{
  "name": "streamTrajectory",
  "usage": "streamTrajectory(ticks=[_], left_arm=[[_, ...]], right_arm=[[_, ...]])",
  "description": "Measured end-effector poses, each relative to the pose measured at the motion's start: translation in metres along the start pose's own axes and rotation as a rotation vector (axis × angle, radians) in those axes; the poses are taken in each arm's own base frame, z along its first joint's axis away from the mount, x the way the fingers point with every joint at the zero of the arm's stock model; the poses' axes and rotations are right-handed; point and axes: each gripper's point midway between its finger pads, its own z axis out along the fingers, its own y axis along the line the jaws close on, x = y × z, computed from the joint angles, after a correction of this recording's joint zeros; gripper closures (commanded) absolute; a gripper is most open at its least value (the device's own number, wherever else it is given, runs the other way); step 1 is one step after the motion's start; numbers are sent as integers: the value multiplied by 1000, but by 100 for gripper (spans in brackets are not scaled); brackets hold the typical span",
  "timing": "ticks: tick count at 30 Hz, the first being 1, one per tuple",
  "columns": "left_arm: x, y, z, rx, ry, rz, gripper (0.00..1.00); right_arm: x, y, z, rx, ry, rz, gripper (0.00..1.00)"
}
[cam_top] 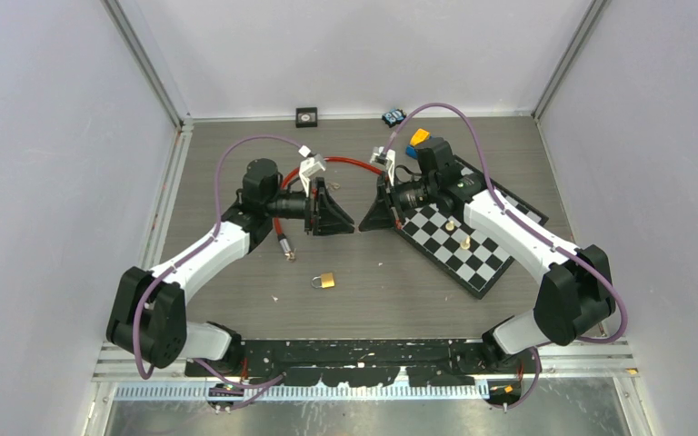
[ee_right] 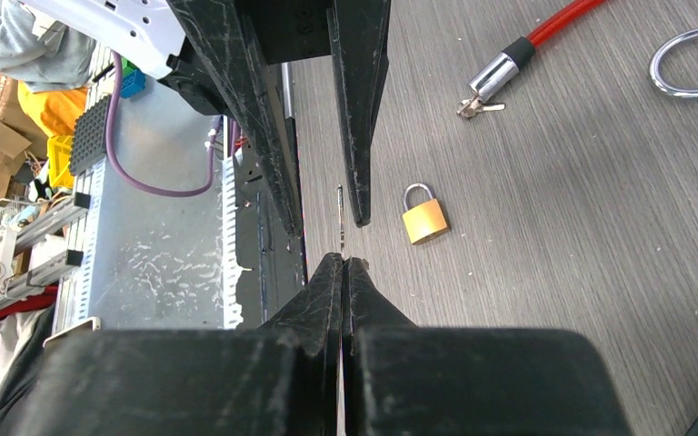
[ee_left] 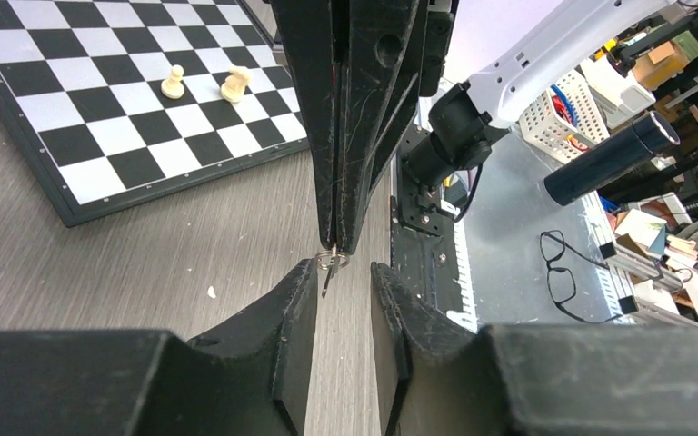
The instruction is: Unlock with the key
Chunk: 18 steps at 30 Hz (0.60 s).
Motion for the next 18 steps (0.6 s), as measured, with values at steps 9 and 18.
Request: streamTrajectory(ticks=[9, 18], left_arm=[[3, 2, 0, -6, 8, -10, 79], [3, 3, 0, -13, 7, -14, 88]], right_arm=[[0, -1, 0, 7, 0, 0, 99], [1, -2, 0, 8, 0, 1, 99]])
